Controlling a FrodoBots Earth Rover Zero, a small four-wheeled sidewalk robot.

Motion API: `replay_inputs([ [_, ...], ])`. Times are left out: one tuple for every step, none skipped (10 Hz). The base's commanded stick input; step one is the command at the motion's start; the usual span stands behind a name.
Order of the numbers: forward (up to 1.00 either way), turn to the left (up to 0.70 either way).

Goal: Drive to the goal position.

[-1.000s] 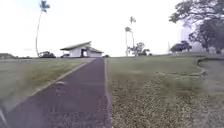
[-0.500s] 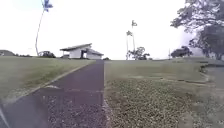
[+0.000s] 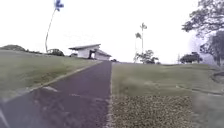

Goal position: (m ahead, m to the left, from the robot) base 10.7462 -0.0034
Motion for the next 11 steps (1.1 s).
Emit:
replay_inputs([
  [0.85, 0.0],
  [0.85, 0.0],
  [0.85, 0.0],
  [0.85, 0.0],
  [0.85, 0.0],
  [0.85, 0.0],
  [0.85, 0.0],
  [0.85, 0.0],
  [0.85, 0.0],
  [0.85, 0.0],
  [0.85, 0.0],
])
